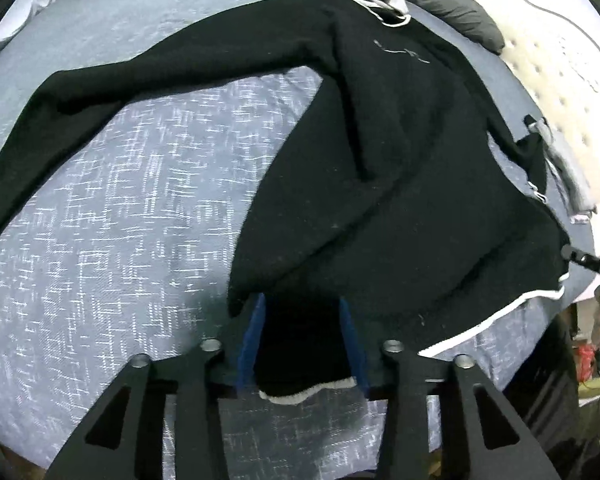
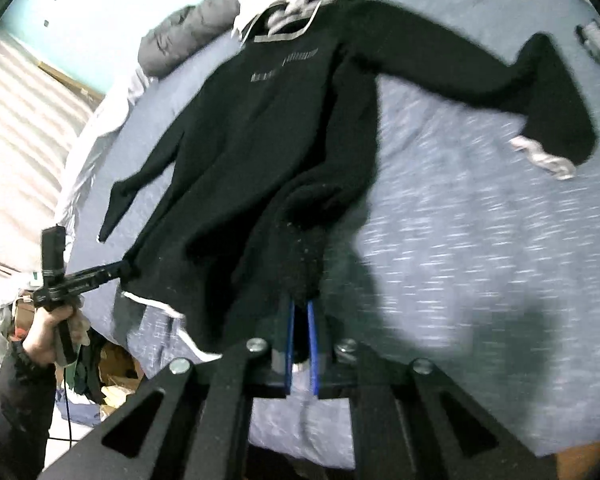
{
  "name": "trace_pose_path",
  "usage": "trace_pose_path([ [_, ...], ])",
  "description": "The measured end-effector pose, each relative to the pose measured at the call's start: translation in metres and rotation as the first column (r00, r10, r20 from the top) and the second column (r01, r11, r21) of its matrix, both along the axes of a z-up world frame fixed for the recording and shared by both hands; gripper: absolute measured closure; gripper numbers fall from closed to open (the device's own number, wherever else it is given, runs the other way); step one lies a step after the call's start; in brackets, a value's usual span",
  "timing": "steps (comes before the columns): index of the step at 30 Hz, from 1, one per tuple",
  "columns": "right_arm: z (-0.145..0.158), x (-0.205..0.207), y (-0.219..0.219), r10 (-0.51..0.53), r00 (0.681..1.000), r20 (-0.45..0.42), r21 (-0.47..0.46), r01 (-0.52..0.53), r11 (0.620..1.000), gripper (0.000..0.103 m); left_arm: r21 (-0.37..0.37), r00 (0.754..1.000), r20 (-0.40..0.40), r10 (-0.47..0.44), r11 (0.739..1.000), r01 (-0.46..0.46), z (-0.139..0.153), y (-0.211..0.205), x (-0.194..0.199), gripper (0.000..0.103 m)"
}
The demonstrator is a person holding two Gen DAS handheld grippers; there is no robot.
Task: Fold clothes
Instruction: 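Close the right gripper on the hem while the left gripper grasps the hem beside it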
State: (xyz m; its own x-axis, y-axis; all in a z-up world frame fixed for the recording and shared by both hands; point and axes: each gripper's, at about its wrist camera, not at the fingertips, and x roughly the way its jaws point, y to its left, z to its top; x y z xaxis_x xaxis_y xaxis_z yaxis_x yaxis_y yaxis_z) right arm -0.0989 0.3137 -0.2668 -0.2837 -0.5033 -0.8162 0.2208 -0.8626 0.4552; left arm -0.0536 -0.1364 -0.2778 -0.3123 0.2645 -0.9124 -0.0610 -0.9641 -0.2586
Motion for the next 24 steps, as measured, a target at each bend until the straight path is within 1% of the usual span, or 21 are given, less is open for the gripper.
trace_pose_path([
  [2,0.011,0.007,0.018,-0.012,1.000,-0.021,0.009,0.012,1.000,0.098,-0.004,1.000,-0.001,-0.011,1.000,0.011,0.001,0.003,0.001,0.055],
  [5,0.020,0.016,0.039,-0.031,0.999,-0.034,0.025,0.032,0.999,0.098,-0.010,1.000,0.001,-0.027,1.000,0.027,0.000,0.007,0.001,0.053],
  [7,0.018,0.022,0.048,-0.042,0.998,-0.040,0.052,0.044,0.998,0.098,-0.017,1.000,0.001,-0.024,1.000,0.024,-0.001,0.008,0.001,0.051],
  [11,0.002,0.028,0.066,-0.071,0.997,-0.023,0.070,0.072,0.995,0.098,0.022,0.999,0.016,-0.039,0.999,0.038,-0.001,0.014,0.009,0.051],
  [14,-0.010,0.029,0.072,-0.085,0.996,-0.003,0.076,0.085,0.993,0.098,0.049,0.998,0.027,-0.061,0.997,0.059,-0.004,0.025,0.014,0.047],
  [18,-0.017,0.029,0.066,-0.075,0.997,0.009,0.067,0.074,0.995,0.098,0.028,0.995,0.030,-0.095,0.995,0.094,-0.011,0.038,0.019,0.047],
  [21,-0.018,0.029,0.066,-0.072,0.997,0.012,0.060,0.071,0.996,0.098,0.040,0.996,0.033,-0.079,0.996,0.077,-0.018,0.040,0.016,0.048],
  [22,-0.018,0.028,0.066,-0.071,0.997,0.013,0.057,0.071,0.996,0.098,0.059,0.997,0.036,-0.071,0.996,0.068,-0.020,0.039,0.014,0.052],
  [23,-0.018,0.029,0.066,-0.072,0.997,0.013,0.053,0.072,0.996,0.098,0.076,0.997,0.040,-0.068,0.995,0.065,-0.022,0.040,0.013,0.059],
  [24,-0.017,0.030,0.067,-0.073,0.997,0.009,0.050,0.072,0.996,0.098,0.085,0.997,0.044,-0.070,0.994,0.067,-0.024,0.041,0.012,0.077],
])
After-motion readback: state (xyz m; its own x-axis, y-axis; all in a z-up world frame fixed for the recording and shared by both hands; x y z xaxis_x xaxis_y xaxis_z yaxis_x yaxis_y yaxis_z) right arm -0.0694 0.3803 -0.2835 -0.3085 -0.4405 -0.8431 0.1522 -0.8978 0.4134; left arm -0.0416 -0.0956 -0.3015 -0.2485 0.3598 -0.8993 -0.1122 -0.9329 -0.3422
